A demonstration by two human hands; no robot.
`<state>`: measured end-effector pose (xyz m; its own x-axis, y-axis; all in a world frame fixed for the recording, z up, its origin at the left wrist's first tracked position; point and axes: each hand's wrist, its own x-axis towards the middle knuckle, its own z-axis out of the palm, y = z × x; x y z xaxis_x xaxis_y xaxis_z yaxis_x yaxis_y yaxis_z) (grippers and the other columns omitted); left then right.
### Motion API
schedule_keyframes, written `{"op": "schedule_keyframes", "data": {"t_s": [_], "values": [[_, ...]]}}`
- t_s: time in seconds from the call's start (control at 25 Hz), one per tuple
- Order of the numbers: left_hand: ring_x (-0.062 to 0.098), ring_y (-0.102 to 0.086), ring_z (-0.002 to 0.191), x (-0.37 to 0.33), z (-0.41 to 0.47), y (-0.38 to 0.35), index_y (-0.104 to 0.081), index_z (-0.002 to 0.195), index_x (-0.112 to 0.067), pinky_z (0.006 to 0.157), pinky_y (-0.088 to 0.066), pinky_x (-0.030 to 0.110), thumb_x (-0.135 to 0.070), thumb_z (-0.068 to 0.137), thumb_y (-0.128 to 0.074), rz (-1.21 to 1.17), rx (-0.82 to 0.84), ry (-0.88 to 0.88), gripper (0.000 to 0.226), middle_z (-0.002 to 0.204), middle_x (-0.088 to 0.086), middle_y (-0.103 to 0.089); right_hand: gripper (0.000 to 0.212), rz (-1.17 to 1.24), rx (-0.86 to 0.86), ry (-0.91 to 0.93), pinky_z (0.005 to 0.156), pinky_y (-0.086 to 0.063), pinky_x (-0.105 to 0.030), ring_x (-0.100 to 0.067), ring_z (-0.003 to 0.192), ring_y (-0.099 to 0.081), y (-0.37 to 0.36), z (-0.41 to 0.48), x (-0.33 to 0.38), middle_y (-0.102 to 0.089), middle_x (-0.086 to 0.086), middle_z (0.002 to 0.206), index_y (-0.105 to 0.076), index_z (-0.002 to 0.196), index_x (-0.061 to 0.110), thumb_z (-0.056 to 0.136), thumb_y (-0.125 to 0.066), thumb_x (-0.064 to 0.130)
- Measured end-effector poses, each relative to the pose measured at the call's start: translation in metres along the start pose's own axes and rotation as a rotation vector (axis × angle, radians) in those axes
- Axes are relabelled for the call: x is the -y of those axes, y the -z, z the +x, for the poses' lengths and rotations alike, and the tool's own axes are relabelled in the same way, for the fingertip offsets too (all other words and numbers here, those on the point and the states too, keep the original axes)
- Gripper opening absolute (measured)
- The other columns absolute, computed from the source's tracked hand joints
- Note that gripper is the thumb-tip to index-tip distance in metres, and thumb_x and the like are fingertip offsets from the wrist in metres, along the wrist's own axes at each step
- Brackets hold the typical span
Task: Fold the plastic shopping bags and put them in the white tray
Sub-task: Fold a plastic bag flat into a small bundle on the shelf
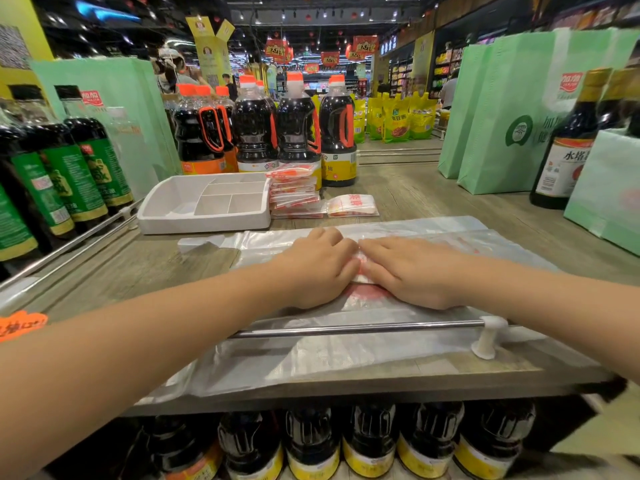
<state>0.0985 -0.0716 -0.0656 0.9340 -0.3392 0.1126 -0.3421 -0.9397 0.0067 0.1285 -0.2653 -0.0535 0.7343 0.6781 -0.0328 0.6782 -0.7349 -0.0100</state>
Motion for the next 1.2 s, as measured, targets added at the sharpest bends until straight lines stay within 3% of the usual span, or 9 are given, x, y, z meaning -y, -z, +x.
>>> {"op": "schedule_keyframes", "data": {"t_s": [0.08, 0.2, 0.44, 0.6, 0.72, 0.88, 1.0, 1.08, 1.2], "values": [[0.025, -0.019, 0.149, -0.002, 0.0, -0.001, -0.022, 0.156, -0.014, 0.123, -0.013, 0.037, -0.045, 0.107, -0.02, -0.047, 0.121, 0.012, 0.058, 0.162, 0.009, -0.023, 0.07, 0.034, 0.112, -0.035, 0.124, -0.007, -0.031, -0.01, 0.153, -0.006, -0.002, 0.0, -0.003, -0.005, 0.004, 0.167, -0.004, 0.16, 0.021, 0.102, -0.012, 0.059], [0.014, 0.009, 0.153, 0.0, -0.001, 0.002, 0.005, 0.159, -0.019, 0.124, 0.004, 0.033, -0.05, 0.106, -0.013, -0.117, 0.27, 0.049, 0.064, 0.167, 0.0, 0.011, 0.069, 0.036, 0.157, -0.064, 0.123, 0.003, -0.027, -0.007, 0.152, 0.004, 0.0, 0.0, -0.005, 0.006, 0.006, 0.167, 0.005, 0.159, 0.021, 0.102, -0.009, 0.057], [0.012, 0.014, 0.152, 0.017, -0.016, 0.008, 0.015, 0.157, -0.028, 0.125, 0.004, 0.041, -0.053, 0.104, -0.006, -0.086, 0.352, 0.062, 0.062, 0.164, -0.009, 0.02, 0.064, -0.021, 0.242, -0.139, 0.124, 0.004, -0.032, -0.008, 0.152, 0.008, 0.005, -0.021, -0.023, 0.012, 0.008, 0.166, 0.009, 0.159, 0.024, 0.104, -0.008, 0.054], [0.012, 0.003, 0.153, 0.024, -0.023, 0.009, -0.001, 0.159, -0.034, 0.124, 0.0, 0.041, -0.063, 0.101, -0.015, -0.136, 0.276, 0.056, 0.066, 0.166, -0.012, 0.005, 0.059, 0.049, 0.045, -0.091, 0.12, -0.014, -0.027, -0.015, 0.15, -0.019, 0.006, -0.025, -0.017, -0.016, 0.003, 0.166, -0.02, 0.159, 0.02, 0.106, -0.027, 0.045], [0.024, -0.024, 0.148, 0.03, -0.016, 0.009, -0.03, 0.153, -0.039, 0.12, -0.021, 0.047, -0.053, 0.103, -0.035, -0.088, 0.073, 0.089, 0.052, 0.161, -0.002, -0.026, 0.039, 0.127, -0.173, -0.022, 0.1, -0.043, -0.03, -0.01, 0.115, -0.055, 0.01, -0.027, -0.013, -0.058, 0.01, 0.127, -0.055, 0.133, 0.034, 0.098, -0.048, 0.05], [0.02, -0.047, 0.131, 0.022, -0.01, 0.01, -0.055, 0.141, -0.026, 0.111, -0.036, 0.032, -0.032, 0.105, -0.041, -0.18, -0.072, 0.101, 0.039, 0.144, -0.001, -0.053, 0.02, 0.229, -0.244, 0.087, 0.08, -0.05, -0.027, -0.002, 0.087, -0.057, 0.01, -0.023, -0.007, -0.063, 0.015, 0.092, -0.068, 0.102, 0.034, 0.091, -0.063, 0.05], [0.019, -0.035, 0.142, 0.011, -0.01, 0.01, -0.042, 0.149, -0.018, 0.117, -0.025, 0.03, -0.039, 0.107, -0.032, -0.2, 0.051, 0.058, 0.048, 0.157, 0.002, -0.038, 0.034, 0.17, -0.285, 0.098, 0.1, -0.042, -0.027, -0.004, 0.114, -0.052, 0.007, -0.009, -0.005, -0.059, 0.009, 0.125, -0.062, 0.123, 0.026, 0.096, -0.057, 0.047], [0.013, -0.01, 0.153, 0.008, -0.011, 0.006, -0.015, 0.16, -0.02, 0.124, -0.007, 0.031, -0.044, 0.107, -0.023, -0.151, 0.17, 0.05, 0.058, 0.167, -0.002, -0.009, 0.058, 0.105, -0.106, 0.058, 0.12, -0.021, -0.027, -0.011, 0.145, -0.028, 0.003, -0.004, -0.005, -0.031, 0.003, 0.16, -0.032, 0.154, 0.019, 0.103, -0.039, 0.047], [0.008, 0.009, 0.152, 0.009, -0.008, 0.003, 0.007, 0.159, -0.022, 0.125, 0.003, 0.036, -0.047, 0.107, -0.013, -0.115, 0.253, 0.046, 0.061, 0.166, -0.005, 0.013, 0.064, 0.069, 0.117, 0.066, 0.121, 0.002, -0.021, -0.004, 0.151, 0.003, -0.002, -0.002, -0.007, 0.005, 0.008, 0.167, 0.002, 0.16, 0.021, 0.106, -0.019, 0.049]]}}
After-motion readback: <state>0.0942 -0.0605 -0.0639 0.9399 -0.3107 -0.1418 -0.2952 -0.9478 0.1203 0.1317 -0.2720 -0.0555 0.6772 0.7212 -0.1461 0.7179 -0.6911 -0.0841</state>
